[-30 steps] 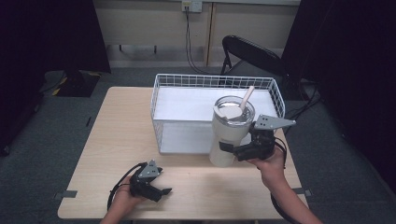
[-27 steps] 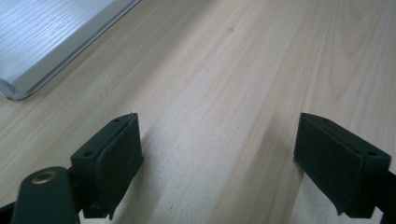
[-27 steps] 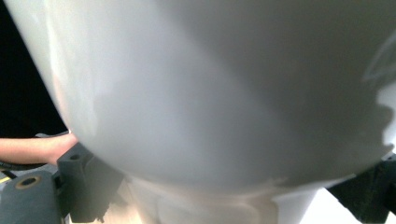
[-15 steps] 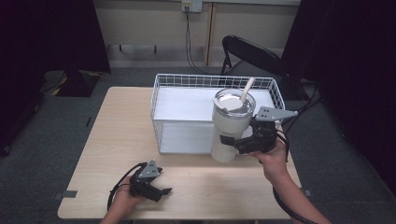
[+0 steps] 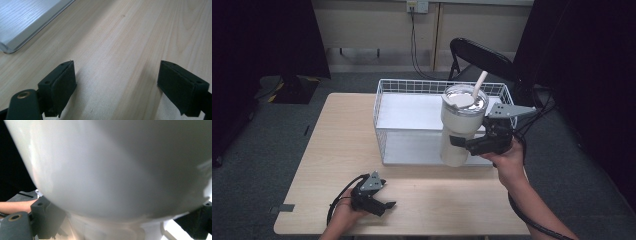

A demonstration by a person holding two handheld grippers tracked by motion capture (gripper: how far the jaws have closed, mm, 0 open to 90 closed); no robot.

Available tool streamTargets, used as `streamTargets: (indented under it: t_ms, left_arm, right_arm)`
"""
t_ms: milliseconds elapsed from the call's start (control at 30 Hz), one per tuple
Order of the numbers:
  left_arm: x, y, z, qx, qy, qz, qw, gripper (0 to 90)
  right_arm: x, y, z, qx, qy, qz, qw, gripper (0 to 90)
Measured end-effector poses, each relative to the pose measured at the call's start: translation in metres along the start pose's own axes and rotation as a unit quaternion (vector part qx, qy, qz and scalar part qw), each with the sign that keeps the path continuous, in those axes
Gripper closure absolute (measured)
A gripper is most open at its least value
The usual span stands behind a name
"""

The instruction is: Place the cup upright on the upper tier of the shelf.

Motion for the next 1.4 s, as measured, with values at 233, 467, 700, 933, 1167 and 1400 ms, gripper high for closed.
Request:
streamTargets:
  t_ms: [233,467,700,933,1167,1400]
  left_arm:
    - [0.000,0.000,0.000,0.000,0.000,0.000,1.0000,14.6]
    - [0.000,0.000,0.000,0.002,0.001,0.000,1.0000,14.6]
    - [0.000,0.000,0.000,0.002,0.001,0.000,1.0000,14.6]
    - [0.000,0.000,0.000,0.002,0.001,0.000,1.0000,14.6]
    - [0.000,0.000,0.000,0.002,0.001,0.000,1.0000,14.6]
    - [0.000,0.000,0.000,0.002,0.001,0.000,1.0000,14.6]
  right_arm:
    - [-0.001,0.003,-0.016,0.000,0.003,-0.002,1.0000,9.4]
    - [0.000,0.001,-0.028,-0.004,0.002,0.000,1.0000,9.4]
    - [0.003,-0.001,-0.041,0.001,-0.002,0.007,1.0000,9.4]
    - [0.005,-0.006,-0.051,0.001,0.001,0.017,0.9998,9.4]
    - [0.012,-0.011,-0.062,0.005,0.004,0.036,0.9993,9.4]
    - [0.019,-0.017,-0.070,0.008,0.002,0.050,0.9987,9.4]
Point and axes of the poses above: each handheld gripper's, and its own axes: y roughly backward along the jaws, z roughly out of its underside, x roughly to its right, the point moved 1 cm from there along -y, roughly forward along the jaws, and after that the axes turned 6 degrees about z, right-handed, at the moved point
